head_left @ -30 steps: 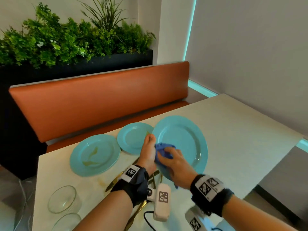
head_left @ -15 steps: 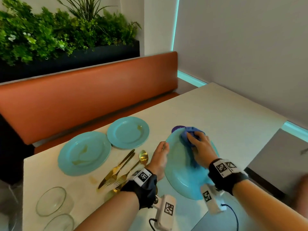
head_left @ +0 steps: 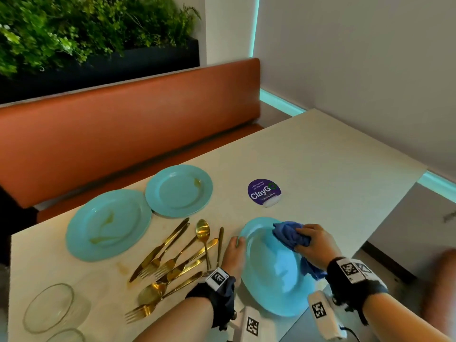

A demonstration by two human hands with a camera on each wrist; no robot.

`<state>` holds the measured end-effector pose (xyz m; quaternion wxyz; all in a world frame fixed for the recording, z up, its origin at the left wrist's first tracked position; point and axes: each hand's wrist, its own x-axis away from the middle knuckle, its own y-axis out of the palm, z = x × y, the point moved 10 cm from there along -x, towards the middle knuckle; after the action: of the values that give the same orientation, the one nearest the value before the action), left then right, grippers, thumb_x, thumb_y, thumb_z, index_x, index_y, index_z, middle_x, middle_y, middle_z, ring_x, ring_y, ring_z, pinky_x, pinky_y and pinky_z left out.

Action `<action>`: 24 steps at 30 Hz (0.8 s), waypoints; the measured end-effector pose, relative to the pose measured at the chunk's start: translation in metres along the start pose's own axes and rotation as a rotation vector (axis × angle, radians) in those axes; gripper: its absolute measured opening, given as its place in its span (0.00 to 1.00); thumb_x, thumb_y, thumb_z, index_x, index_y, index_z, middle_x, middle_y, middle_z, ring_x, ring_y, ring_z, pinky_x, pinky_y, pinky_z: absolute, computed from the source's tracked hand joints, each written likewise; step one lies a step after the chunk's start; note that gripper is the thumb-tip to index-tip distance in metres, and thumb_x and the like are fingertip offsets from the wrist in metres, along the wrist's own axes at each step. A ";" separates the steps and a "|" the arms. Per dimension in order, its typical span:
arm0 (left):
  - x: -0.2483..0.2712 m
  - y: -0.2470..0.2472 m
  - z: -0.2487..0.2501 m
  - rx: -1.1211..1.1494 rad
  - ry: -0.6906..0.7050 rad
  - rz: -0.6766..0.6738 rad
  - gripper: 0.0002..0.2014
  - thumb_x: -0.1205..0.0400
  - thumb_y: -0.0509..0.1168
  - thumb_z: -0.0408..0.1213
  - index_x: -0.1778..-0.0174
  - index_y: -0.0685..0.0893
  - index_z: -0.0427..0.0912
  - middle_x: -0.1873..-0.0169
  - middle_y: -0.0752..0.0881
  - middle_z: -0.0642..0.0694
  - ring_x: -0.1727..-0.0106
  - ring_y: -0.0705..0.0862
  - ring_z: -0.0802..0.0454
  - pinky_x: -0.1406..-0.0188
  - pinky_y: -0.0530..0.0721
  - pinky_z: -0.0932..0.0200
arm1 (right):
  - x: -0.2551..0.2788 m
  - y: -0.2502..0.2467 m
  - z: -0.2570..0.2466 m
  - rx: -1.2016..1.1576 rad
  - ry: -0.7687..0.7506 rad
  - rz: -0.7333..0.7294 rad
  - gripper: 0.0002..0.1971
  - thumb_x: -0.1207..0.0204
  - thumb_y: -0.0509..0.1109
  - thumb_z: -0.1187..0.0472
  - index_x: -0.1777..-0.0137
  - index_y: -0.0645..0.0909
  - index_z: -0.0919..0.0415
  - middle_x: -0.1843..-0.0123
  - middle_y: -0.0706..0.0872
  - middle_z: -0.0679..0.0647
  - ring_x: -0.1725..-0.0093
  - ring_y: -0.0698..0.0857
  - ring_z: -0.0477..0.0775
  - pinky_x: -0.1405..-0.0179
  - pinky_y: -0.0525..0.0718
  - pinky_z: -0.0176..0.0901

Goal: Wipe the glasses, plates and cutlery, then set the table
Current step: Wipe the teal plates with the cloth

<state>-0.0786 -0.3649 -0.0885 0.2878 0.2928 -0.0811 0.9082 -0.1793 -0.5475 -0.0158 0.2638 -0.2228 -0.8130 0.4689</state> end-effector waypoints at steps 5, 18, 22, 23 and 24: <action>-0.009 0.002 -0.014 -0.230 -0.048 0.030 0.16 0.13 0.53 0.43 0.35 0.75 0.39 0.39 0.83 0.36 0.43 0.83 0.41 0.40 0.81 0.51 | -0.019 -0.009 0.008 -0.262 0.125 0.056 0.14 0.33 0.75 0.67 0.47 0.88 0.60 0.47 0.87 0.60 0.50 0.84 0.59 0.53 0.77 0.40; -0.057 -0.060 0.033 -0.742 -0.115 0.227 0.29 0.19 0.61 0.50 0.28 0.71 0.32 0.32 0.78 0.34 0.32 0.78 0.38 0.33 0.77 0.50 | -0.068 0.016 -0.017 -1.154 0.372 -0.103 0.03 0.18 0.61 0.65 0.48 0.74 0.64 0.59 0.83 0.63 0.65 0.82 0.60 0.68 0.79 0.47; -0.077 -0.140 0.073 -0.523 -0.125 0.414 0.19 0.18 0.59 0.42 0.39 0.81 0.31 0.40 0.84 0.33 0.38 0.82 0.35 0.39 0.81 0.48 | -0.085 0.008 -0.031 -1.234 0.350 -0.132 0.05 0.18 0.60 0.64 0.47 0.75 0.63 0.60 0.85 0.60 0.68 0.85 0.58 0.69 0.81 0.44; -0.084 -0.158 0.079 -0.562 -0.132 0.431 0.17 0.16 0.55 0.38 0.40 0.81 0.31 0.41 0.84 0.33 0.37 0.81 0.34 0.40 0.79 0.49 | -0.088 0.008 -0.034 -1.277 0.360 -0.149 0.06 0.18 0.60 0.62 0.49 0.77 0.63 0.62 0.87 0.59 0.71 0.87 0.56 0.70 0.82 0.44; -0.089 -0.173 0.082 -0.577 -0.145 0.457 0.16 0.15 0.52 0.35 0.44 0.81 0.29 0.44 0.84 0.33 0.39 0.81 0.34 0.43 0.77 0.51 | -0.091 0.009 -0.036 -1.320 0.372 -0.175 0.08 0.18 0.59 0.61 0.50 0.79 0.62 0.64 0.88 0.58 0.73 0.88 0.55 0.70 0.84 0.45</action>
<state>0.1190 -0.2907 -0.0774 0.1419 0.2375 -0.4172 0.8657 -0.0861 -0.5755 -0.0292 0.2449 -0.3471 -0.8845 -0.1930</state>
